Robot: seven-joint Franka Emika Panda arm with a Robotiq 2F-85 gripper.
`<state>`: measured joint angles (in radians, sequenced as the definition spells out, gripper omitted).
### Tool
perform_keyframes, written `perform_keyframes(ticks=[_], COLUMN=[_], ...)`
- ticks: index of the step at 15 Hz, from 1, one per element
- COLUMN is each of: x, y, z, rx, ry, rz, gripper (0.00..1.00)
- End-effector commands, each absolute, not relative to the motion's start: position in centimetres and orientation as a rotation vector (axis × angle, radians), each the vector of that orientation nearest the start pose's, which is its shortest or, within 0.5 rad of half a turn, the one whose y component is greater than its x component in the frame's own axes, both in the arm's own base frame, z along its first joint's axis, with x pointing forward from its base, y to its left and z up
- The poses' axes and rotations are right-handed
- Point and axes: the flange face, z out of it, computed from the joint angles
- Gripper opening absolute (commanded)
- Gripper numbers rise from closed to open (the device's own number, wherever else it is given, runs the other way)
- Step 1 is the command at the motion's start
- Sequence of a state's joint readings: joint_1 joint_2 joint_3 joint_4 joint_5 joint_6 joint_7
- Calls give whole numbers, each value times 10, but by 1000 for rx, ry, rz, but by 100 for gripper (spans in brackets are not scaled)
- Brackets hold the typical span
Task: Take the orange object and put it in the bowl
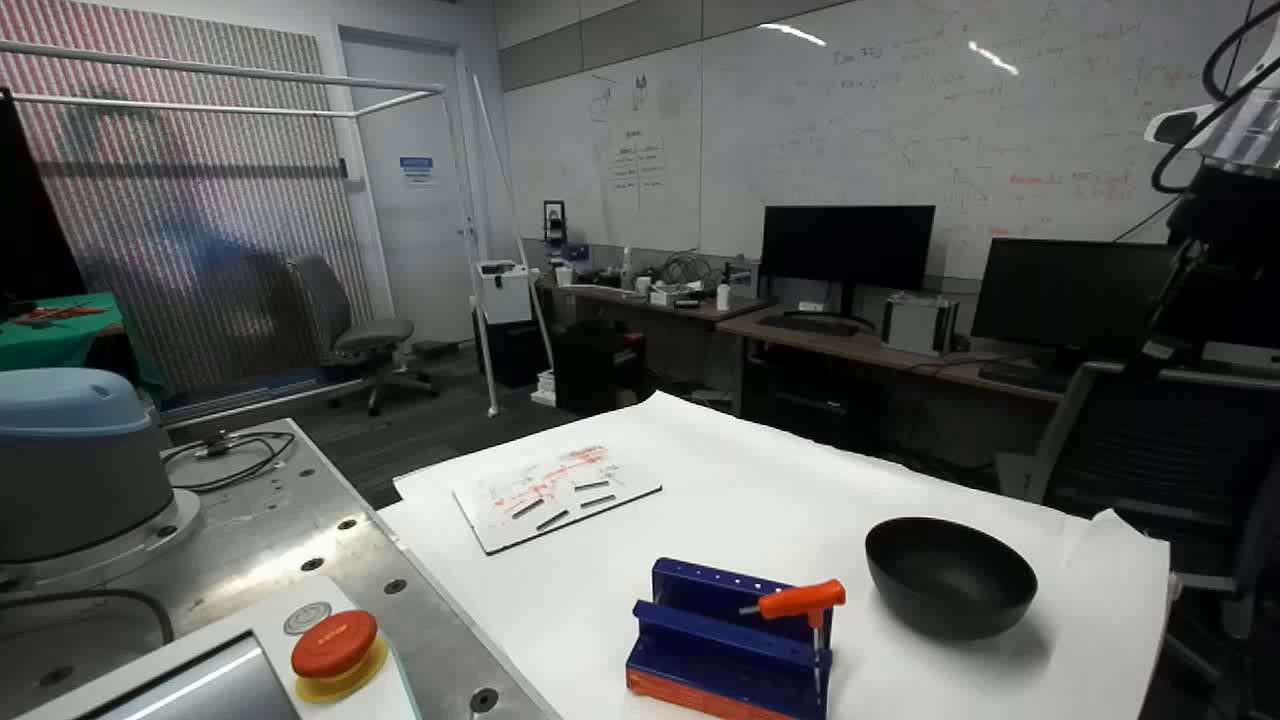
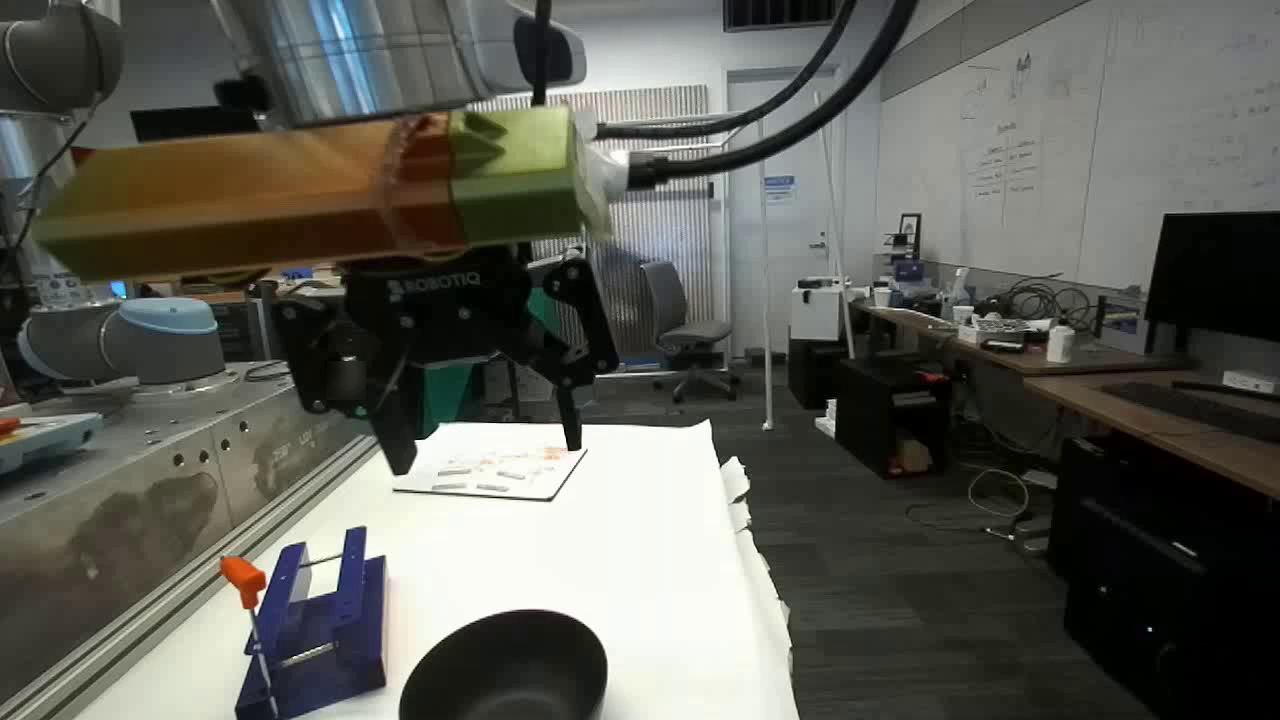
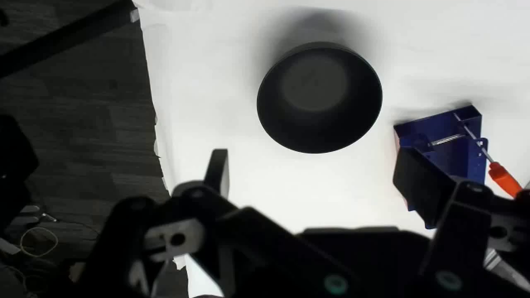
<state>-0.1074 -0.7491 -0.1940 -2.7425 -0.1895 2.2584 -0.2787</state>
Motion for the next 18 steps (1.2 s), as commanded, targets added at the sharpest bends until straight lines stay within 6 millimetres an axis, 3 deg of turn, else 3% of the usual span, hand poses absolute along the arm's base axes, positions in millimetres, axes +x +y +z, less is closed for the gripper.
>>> perform_keyframes(ticks=[1, 6, 7, 9, 13, 18], x=[328, 328, 332, 343, 366, 398], y=[-106, -106, -96, -65, 21, 109], z=[456, 458, 457, 451, 436, 398], rx=[-3210, -3210, -3211, -3234, -3238, -3251], ry=[-180, -180, -158, -150, -251, -202], rz=[-397, -405, -383, -330, -205, -133], gripper=[100, 100, 100, 100, 100, 100])
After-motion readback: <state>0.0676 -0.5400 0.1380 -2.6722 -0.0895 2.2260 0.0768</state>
